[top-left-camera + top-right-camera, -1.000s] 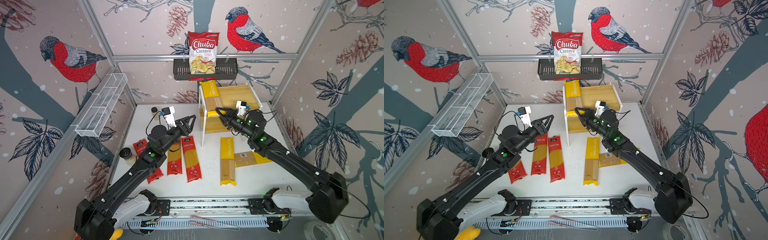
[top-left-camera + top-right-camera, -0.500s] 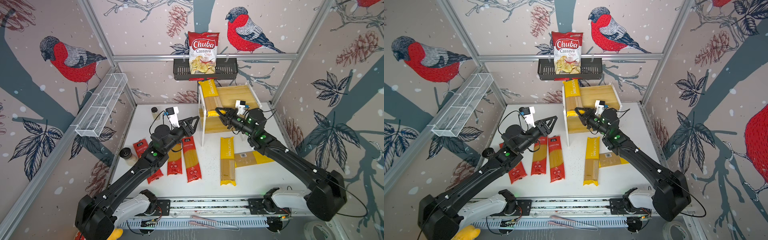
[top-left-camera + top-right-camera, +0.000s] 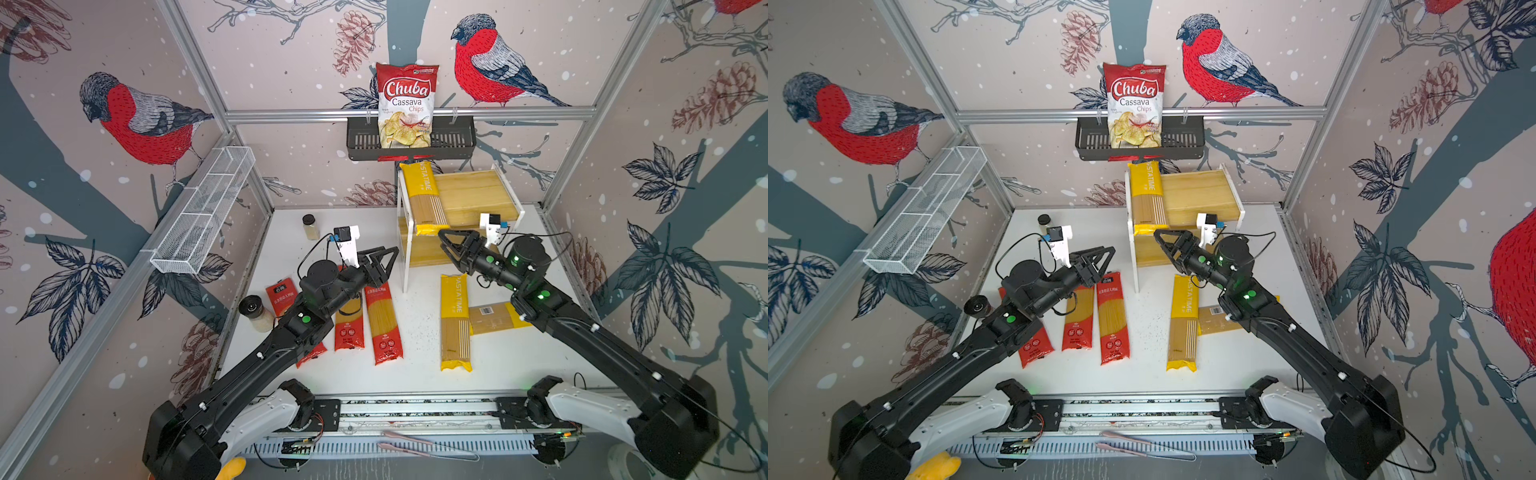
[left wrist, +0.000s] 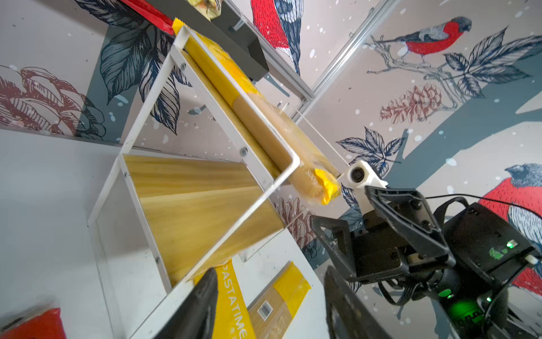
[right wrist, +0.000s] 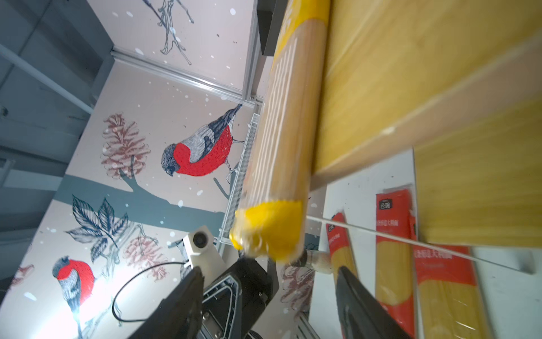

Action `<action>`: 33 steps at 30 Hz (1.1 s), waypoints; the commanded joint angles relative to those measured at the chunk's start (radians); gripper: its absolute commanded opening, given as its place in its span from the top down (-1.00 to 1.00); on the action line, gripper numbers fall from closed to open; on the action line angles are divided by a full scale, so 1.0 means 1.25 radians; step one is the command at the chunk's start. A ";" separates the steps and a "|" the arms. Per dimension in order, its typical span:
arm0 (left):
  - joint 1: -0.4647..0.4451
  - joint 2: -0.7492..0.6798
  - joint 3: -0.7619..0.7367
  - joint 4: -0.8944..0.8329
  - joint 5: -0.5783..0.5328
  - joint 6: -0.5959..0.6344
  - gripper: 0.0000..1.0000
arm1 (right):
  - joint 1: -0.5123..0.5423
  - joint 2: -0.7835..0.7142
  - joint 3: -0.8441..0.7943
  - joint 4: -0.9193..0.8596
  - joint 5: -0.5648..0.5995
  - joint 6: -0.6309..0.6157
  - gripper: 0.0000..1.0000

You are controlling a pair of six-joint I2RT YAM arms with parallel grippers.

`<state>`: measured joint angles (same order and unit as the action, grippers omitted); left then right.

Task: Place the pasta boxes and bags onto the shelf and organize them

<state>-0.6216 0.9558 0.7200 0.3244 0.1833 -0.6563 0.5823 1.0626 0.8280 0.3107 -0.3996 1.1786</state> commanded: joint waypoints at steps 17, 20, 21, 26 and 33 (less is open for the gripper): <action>-0.357 0.302 -0.088 0.104 -0.188 0.043 -0.15 | 0.006 -0.122 -0.327 -0.322 0.260 -0.219 0.04; -0.368 0.359 -0.080 0.092 -0.201 0.034 -0.15 | -0.001 -0.108 -0.345 -0.325 0.305 -0.248 0.04; -0.368 0.375 -0.079 0.091 -0.200 0.031 -0.15 | -0.005 -0.102 -0.349 -0.323 0.317 -0.255 0.05; -0.368 0.423 -0.073 0.083 -0.204 0.025 -0.16 | -0.034 -0.056 -0.356 -0.263 0.335 -0.300 0.04; -0.368 0.428 -0.048 0.022 -0.235 0.028 -0.27 | -0.076 0.055 -0.346 -0.172 0.288 -0.339 -0.08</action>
<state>-1.0805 1.4899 0.6445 0.3893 -0.0811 -0.6273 0.4889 1.1011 0.3874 0.0059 -0.0109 0.7975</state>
